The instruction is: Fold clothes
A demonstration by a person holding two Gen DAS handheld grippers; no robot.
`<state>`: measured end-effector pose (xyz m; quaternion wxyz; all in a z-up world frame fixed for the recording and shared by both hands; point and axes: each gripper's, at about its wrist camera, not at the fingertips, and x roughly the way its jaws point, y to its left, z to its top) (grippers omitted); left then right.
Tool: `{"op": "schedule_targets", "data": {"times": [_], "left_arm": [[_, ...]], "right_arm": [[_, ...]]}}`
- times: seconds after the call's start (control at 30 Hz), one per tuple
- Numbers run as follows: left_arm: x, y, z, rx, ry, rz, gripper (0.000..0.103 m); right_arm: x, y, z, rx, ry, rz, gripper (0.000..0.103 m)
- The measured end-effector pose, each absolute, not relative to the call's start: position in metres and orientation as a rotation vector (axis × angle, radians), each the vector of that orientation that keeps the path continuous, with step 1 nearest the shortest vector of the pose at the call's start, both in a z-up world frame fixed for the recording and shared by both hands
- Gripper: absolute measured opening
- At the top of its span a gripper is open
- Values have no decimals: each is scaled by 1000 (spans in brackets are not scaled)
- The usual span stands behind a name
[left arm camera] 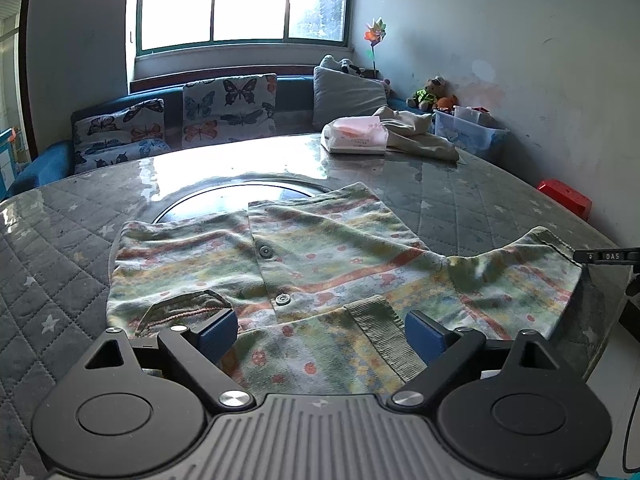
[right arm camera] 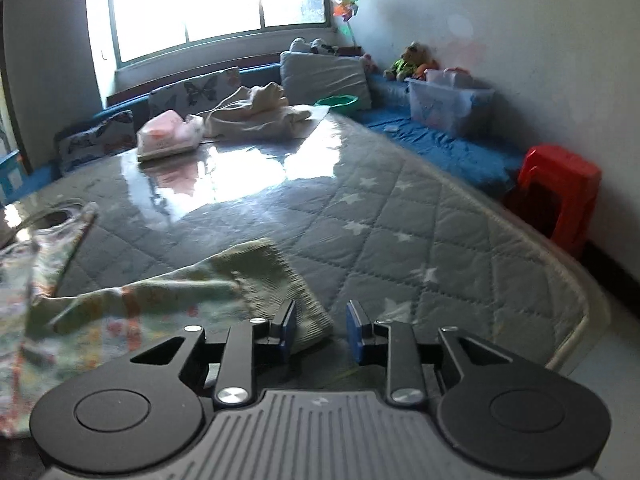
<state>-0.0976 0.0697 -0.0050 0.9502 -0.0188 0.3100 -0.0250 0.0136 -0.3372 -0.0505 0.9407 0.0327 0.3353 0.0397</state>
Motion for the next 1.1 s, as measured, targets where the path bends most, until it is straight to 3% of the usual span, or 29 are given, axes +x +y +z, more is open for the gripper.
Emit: {"op": "schedule_targets", "data": {"times": [0.1, 0.17, 0.23, 0.3, 0.6, 1.1], "left_arm": [[-98, 68, -5, -41, 628, -56, 93], [-99, 68, -5, -38, 626, -59, 93], [-99, 68, -5, -38, 623, -56, 93], [-100, 71, -4, -43, 621, -47, 93], [-108, 85, -3, -63, 614, -15, 94], [-149, 133, 2, -153, 547, 103, 96]], "right_arm": [[13, -335, -51, 67, 686, 81, 27], [13, -335, -50, 86, 691, 102, 22], [14, -336, -49, 111, 695, 122, 10], [13, -339, -45, 156, 686, 152, 8], [3, -306, 13, 253, 596, 436, 7], [-6, -109, 76, 142, 615, 1071, 7]]}}
